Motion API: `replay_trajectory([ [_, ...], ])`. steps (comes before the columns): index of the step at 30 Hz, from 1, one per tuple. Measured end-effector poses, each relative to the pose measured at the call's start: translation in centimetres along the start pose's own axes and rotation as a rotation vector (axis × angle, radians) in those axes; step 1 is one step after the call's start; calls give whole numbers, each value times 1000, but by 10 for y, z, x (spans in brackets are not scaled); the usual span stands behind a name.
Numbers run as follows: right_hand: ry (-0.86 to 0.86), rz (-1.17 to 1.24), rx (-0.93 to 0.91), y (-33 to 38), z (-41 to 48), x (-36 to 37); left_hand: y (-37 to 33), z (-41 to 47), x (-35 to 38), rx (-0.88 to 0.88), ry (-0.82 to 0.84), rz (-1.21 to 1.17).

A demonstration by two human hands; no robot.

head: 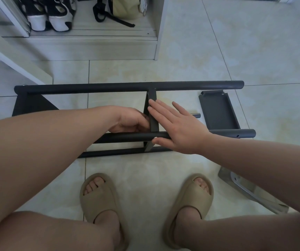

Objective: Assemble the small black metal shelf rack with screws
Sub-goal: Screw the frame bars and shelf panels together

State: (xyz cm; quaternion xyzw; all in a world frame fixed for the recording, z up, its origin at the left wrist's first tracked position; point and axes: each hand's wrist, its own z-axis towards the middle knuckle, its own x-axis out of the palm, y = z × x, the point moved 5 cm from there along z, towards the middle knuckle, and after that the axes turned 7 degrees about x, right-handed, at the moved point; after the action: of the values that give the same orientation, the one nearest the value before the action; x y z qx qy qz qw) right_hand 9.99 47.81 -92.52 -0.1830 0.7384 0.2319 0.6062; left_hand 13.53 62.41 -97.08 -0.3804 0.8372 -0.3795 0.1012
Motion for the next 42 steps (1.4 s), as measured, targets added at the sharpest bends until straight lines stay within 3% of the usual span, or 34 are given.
replay_trajectory([
  [6,-8,1,0,0,0,0,1,-2,-2,-96,-15,68],
  [31,2,-17,8,1,-1,-1,0,3,-4,-6,-22,-5],
  [36,6,-21,7,1,0,-1,3,0,0,-52,45,0],
  [42,2,-17,5,1,0,-1,0,1,-3,-76,1,36],
])
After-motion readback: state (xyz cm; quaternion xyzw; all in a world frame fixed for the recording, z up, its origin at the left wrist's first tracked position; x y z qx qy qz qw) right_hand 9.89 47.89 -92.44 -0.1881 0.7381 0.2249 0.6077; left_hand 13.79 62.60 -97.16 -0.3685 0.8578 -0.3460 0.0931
